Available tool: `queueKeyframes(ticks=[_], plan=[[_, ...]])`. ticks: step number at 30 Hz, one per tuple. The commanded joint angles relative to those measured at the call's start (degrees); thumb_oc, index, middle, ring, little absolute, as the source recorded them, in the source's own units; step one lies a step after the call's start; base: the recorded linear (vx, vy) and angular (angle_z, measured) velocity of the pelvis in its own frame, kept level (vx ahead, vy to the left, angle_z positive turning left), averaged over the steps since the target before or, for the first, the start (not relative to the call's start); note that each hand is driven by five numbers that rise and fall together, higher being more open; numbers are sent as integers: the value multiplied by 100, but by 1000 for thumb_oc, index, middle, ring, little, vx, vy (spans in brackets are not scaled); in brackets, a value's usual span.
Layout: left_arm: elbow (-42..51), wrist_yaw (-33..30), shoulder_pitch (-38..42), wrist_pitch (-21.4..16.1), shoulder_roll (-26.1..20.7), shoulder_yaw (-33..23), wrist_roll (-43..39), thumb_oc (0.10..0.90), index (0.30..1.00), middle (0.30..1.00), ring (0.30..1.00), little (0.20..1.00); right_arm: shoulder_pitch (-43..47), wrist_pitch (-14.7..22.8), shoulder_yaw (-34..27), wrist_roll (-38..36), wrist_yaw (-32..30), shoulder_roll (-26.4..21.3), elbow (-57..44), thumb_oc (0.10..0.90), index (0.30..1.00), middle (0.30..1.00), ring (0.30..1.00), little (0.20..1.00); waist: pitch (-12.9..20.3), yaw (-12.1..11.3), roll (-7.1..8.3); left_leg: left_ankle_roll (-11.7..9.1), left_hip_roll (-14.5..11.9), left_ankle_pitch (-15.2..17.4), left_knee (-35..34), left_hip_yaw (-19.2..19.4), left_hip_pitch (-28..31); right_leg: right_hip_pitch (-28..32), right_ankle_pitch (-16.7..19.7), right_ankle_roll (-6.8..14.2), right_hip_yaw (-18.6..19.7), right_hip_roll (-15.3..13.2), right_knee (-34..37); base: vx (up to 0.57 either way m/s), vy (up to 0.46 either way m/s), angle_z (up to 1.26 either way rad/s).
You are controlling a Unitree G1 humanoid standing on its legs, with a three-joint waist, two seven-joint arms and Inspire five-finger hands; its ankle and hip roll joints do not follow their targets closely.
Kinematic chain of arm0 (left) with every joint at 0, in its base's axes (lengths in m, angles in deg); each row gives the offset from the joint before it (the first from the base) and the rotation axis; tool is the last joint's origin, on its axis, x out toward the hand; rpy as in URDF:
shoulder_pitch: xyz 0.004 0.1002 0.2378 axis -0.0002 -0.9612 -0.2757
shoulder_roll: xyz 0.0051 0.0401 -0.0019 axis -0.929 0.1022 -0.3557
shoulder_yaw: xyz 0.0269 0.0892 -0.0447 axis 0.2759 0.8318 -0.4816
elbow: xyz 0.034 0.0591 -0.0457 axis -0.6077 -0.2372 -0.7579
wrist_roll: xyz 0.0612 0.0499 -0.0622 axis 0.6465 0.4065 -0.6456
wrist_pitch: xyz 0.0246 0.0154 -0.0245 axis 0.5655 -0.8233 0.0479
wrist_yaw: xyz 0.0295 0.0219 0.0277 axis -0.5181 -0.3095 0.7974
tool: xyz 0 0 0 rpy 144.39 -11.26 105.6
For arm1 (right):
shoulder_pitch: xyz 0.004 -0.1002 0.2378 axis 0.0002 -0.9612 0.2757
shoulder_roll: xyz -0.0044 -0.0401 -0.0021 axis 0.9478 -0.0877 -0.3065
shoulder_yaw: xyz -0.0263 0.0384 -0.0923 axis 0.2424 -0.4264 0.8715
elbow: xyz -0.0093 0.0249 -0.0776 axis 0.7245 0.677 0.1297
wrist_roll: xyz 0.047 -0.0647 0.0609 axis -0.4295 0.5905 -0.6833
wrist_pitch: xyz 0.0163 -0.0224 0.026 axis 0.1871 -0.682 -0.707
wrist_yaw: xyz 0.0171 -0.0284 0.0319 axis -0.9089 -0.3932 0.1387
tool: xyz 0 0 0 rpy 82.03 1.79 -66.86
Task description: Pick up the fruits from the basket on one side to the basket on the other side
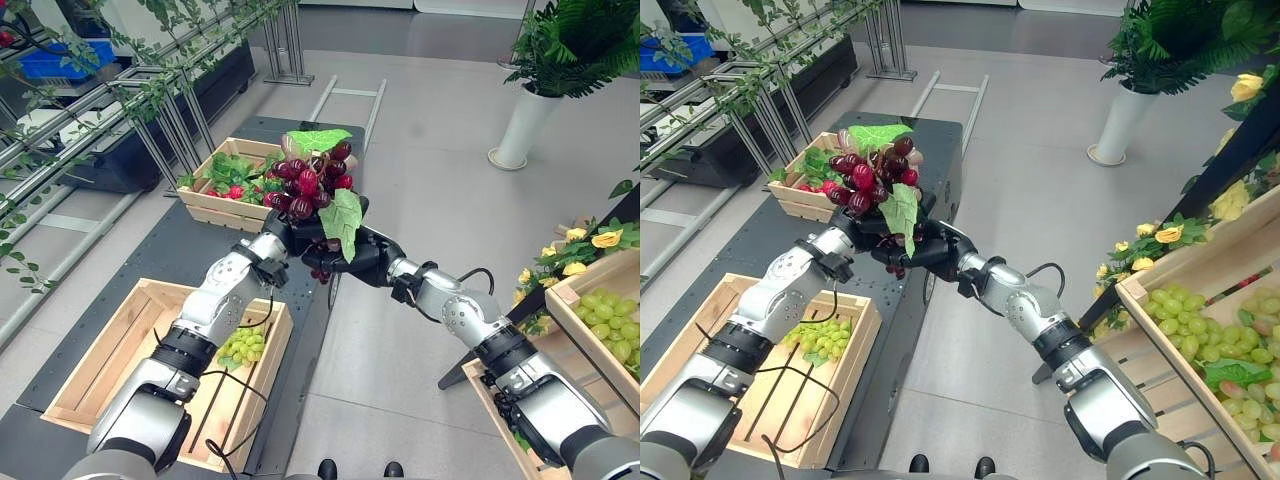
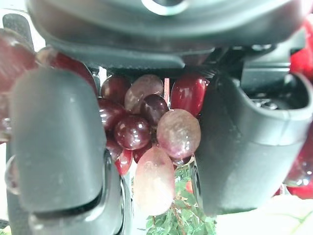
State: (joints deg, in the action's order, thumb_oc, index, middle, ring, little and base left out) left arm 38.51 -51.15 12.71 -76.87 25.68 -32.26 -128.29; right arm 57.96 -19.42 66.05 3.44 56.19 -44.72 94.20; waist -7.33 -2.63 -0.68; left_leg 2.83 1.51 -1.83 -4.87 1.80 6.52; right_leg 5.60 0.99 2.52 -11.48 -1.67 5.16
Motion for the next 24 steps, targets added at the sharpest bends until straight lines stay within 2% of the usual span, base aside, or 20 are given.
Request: queueKeyframes(ticks=[1,5,7,8,19,20,21,24], plan=[[-339,154,1108,-411,432,118,-604,400,300,300,300,300,742,834,-91,-774,29,669,211,800,900,900,900,900,1001,-152,108,-149,121,273,-13,-79,-215,-32,-44,-97,-68,-59,-16,0,0,0],[-334,120,1129,-387,492,156,-566,400,300,300,300,300,803,978,-131,-869,-52,784,242,800,900,900,900,900,1004,-163,100,-150,122,273,-13,-93,-218,-36,-43,-97,-68,-56,-16,0,0,0],[-326,95,1132,-362,487,166,-583,400,300,300,300,300,798,1055,-146,-912,-83,812,217,508,462,462,462,462,1006,-163,99,-149,120,272,-13,-89,-217,-37,-42,-94,-67,-56,-16,0,0,0],[-344,81,1130,-364,488,173,-571,400,300,300,300,300,802,1132,-168,-937,-100,831,189,400,300,300,300,300,1003,-165,98,-147,122,270,-13,-93,-217,-39,-39,-95,-60,-53,-16,0,0,0],[-455,-38,1145,-418,480,160,-342,400,300,300,300,300,790,1231,-238,-978,-139,821,206,400,300,300,300,300,997,-174,91,-155,124,266,-13,-108,-231,-48,-43,-93,-70,-51,-16,0,0,0],[-463,-63,1148,-405,476,169,-323,433,349,349,349,349,792,1236,-243,-978,-140,818,211,400,300,300,300,300,996,-174,90,-155,124,266,-13,-109,-231,-49,-42,-92,-70,-51,-16,0,0,0],[-549,-152,1173,-357,472,190,-183,800,900,900,900,900,809,1245,-253,-963,-164,824,226,400,300,300,300,300,978,-167,84,-153,126,272,-13,-113,-225,-46,-43,-90,-69,-51,-16,0,0,0],[-664,-145,1185,-404,428,213,94,800,900,900,900,900,797,1250,-274,-943,-184,811,221,400,300,300,300,300,973,-158,76,-150,126,281,-13,-105,-220,-46,-48,-87,-67,-52,-16,0,0,0]])
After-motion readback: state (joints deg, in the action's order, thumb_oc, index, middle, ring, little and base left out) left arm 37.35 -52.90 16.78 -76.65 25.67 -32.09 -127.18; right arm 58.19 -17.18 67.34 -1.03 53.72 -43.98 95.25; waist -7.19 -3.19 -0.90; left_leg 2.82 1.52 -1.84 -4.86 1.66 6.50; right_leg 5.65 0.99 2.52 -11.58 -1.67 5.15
